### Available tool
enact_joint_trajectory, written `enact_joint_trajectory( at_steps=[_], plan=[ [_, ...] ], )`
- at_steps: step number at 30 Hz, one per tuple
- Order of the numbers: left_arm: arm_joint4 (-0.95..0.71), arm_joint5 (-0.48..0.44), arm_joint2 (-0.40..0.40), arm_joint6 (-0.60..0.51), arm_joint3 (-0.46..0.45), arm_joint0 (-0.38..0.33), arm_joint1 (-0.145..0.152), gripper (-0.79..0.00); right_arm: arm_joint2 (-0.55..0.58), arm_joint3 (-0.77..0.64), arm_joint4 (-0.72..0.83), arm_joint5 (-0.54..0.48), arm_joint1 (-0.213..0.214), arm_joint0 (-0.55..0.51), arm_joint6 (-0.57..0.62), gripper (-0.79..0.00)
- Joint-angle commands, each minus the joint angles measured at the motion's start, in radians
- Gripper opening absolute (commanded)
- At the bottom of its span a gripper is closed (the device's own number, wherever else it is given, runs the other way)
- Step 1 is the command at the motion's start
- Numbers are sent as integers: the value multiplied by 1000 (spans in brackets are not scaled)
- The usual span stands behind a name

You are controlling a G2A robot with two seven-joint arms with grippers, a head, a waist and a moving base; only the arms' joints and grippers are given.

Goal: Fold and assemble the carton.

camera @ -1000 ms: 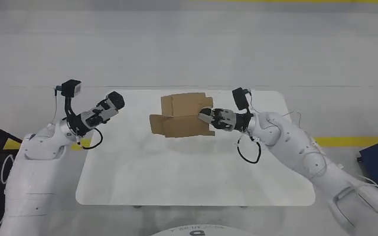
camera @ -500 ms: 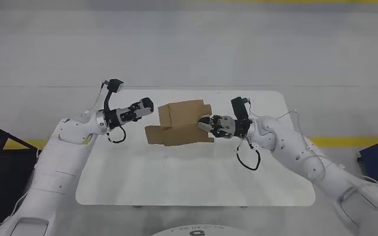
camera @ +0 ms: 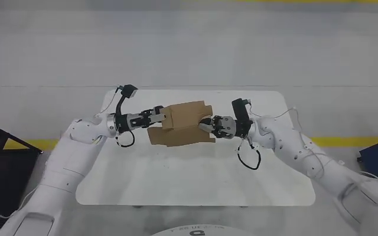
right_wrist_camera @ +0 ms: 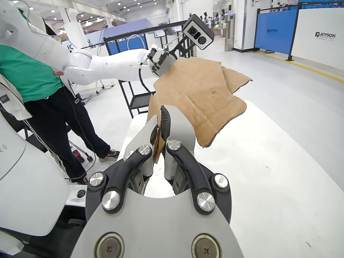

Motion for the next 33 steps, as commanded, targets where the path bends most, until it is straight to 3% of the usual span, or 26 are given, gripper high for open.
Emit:
enact_joint_trajectory(
  at_steps=[1,4,8,12,17,18,19,20,22,24,26,29,33],
  plan=[
    [7,5,5,1,-5,1,-1,-462,-10,6,-4,0,-1,7,-8,-785],
    [14,10,12,8,-10,1,-2,-545,-22,13,-10,0,-2,17,-23,-785],
    [21,23,22,9,-10,-1,-4,-588,-37,26,-17,0,-4,25,-44,-785],
    [29,28,31,22,-5,-7,-7,-785,-50,36,-25,0,-5,34,-60,-785],
    [68,16,32,42,-7,-14,-9,-785,-64,40,-37,0,-6,42,-84,-785],
    [72,11,32,53,-10,-13,-9,-785,-67,41,-37,0,-7,44,-87,-736],
    [76,5,30,60,-14,-12,-9,-785,-71,42,-36,0,-7,46,-90,-539],
    [80,-4,27,65,-18,-12,-9,-785,-74,43,-34,0,-7,48,-93,-459],
    [72,-10,19,80,-22,-8,-8,-785,-78,47,-30,0,-8,54,-100,-388],
    [53,-13,9,86,-27,-5,-6,-785,-81,51,-26,0,-8,58,-110,-154],
    [31,-11,-1,82,-30,0,-4,-785,-81,60,-22,0,-6,61,-126,-68],
    [15,-3,-13,73,-28,6,0,-785,-70,71,-21,0,1,61,-165,-28],
    [38,11,-12,72,-14,9,1,-785,-41,69,-35,0,17,55,-232,-108]
  ],
)
